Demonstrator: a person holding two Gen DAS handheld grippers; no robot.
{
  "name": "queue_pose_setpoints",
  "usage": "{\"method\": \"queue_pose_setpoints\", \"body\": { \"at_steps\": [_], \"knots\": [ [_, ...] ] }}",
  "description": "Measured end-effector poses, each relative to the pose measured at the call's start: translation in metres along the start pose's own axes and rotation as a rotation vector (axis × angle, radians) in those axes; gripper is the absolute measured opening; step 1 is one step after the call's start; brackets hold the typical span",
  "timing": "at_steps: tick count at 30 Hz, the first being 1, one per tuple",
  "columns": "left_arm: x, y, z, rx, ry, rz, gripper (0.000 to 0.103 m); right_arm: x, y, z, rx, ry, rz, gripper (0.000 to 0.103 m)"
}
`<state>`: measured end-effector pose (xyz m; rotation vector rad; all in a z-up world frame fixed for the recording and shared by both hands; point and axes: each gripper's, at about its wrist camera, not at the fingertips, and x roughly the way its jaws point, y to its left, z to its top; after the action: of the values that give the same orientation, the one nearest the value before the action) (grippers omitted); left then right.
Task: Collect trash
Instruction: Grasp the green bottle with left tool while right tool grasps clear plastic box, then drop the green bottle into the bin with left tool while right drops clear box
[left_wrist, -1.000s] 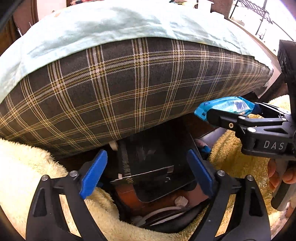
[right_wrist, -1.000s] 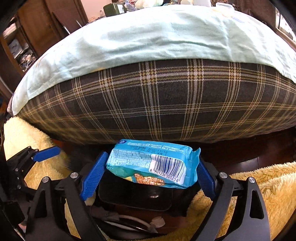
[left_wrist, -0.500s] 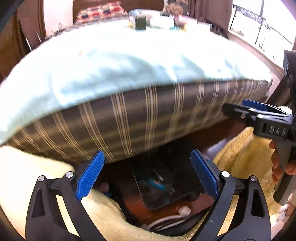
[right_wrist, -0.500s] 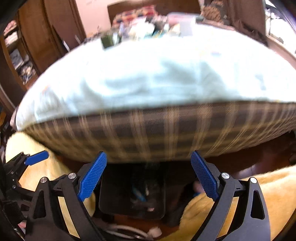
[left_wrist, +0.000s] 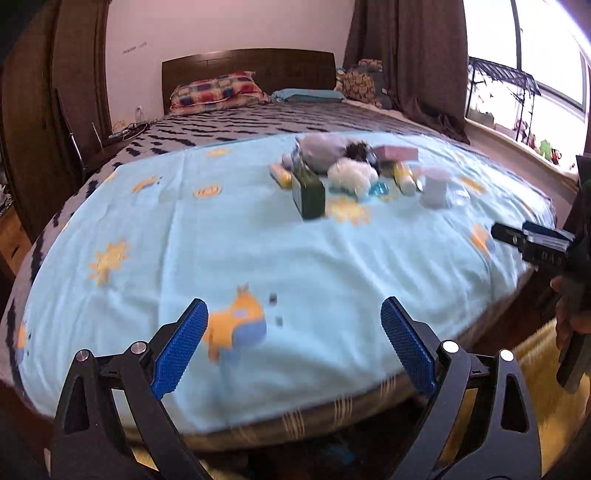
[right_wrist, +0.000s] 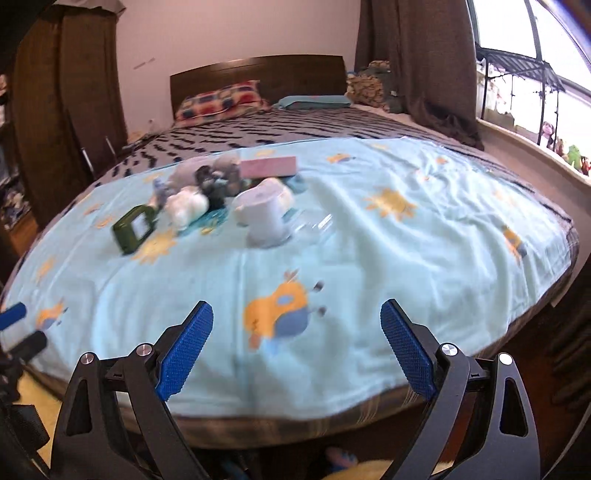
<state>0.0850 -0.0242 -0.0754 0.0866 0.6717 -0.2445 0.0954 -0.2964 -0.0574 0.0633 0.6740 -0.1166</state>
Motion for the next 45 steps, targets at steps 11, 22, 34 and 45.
{"method": "queue_pose_setpoints", "body": {
  "at_steps": [11,22,34,45],
  "knots": [
    [0.078,-0.012,0.052,-0.013,-0.017,0.022,0.082,0.061,-0.011,0.018,0.055,0.022,0.002,0.070],
    [0.143,-0.016,0.074,-0.020,0.080,0.019,0.050,0.100,-0.009,0.032,0.066,0.043,-0.047,0.058],
    [0.143,-0.016,0.068,0.007,0.113,-0.018,0.025,0.091,-0.014,0.029,0.048,0.047,-0.033,0.041],
    [0.084,-0.011,0.029,0.033,0.079,-0.048,0.025,0.039,0.004,-0.005,0.014,0.006,0.082,0.041]
  ]
}}
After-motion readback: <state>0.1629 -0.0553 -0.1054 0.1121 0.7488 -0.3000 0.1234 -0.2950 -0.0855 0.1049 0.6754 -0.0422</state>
